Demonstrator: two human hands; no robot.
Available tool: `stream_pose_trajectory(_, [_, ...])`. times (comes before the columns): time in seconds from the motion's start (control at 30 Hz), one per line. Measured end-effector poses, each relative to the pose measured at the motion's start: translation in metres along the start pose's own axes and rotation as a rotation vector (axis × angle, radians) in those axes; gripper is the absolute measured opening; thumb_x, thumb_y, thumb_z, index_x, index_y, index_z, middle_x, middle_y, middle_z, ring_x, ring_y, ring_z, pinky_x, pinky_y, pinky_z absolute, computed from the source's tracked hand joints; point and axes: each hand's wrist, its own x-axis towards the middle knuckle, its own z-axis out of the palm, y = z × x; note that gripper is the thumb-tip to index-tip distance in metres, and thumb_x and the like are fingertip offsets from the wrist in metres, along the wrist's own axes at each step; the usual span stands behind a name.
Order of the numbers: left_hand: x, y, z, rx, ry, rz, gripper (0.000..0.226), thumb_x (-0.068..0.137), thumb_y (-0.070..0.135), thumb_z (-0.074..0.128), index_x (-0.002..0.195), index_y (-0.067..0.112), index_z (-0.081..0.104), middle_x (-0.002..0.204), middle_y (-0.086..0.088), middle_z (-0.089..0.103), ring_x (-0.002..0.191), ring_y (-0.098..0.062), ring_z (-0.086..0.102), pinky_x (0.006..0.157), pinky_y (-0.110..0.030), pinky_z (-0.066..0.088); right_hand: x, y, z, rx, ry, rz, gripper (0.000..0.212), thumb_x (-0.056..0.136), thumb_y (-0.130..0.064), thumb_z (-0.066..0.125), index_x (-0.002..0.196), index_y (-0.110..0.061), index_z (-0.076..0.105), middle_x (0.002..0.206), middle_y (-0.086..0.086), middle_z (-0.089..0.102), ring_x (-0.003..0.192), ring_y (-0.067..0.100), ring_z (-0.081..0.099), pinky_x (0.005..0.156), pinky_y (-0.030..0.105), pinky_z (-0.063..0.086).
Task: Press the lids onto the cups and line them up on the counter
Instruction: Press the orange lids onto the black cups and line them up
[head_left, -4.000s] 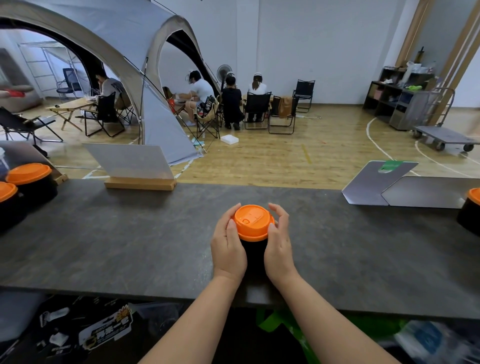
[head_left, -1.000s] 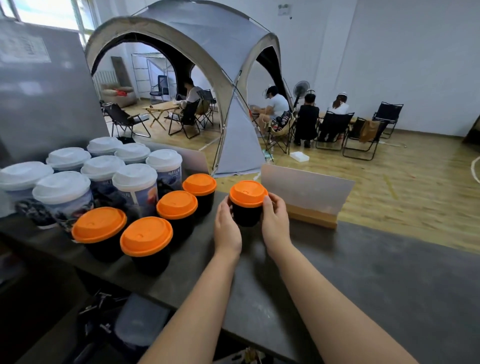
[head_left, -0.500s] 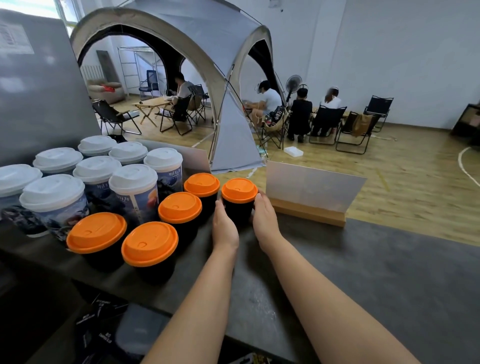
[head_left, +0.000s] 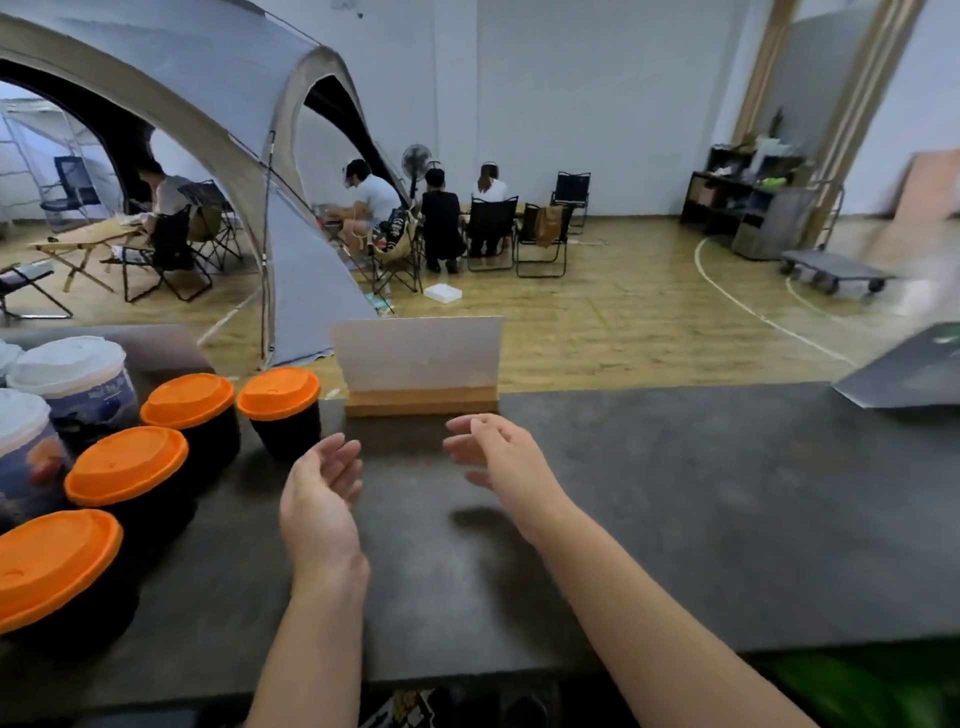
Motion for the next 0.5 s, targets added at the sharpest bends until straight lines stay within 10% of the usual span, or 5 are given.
stream_pose_trajectory(0.5, [-0.224,-0.133,0.252,0.349,-0.921,-0.335,0.030,0.099,0.021,0.041,0.092,0.022,0.071,0.089,0.004,0.075,0.089,-0.012,0.066,0.079,-0.027,0.047,-0.165,0.027,-0.348,0.142,0.957,-0.011,0.034,0.104,-0.021,0.037,0.092,-0.019,0.069,0.091,0.005,0.074,0.082,0.017,0.067,0.071,0.027,0.048])
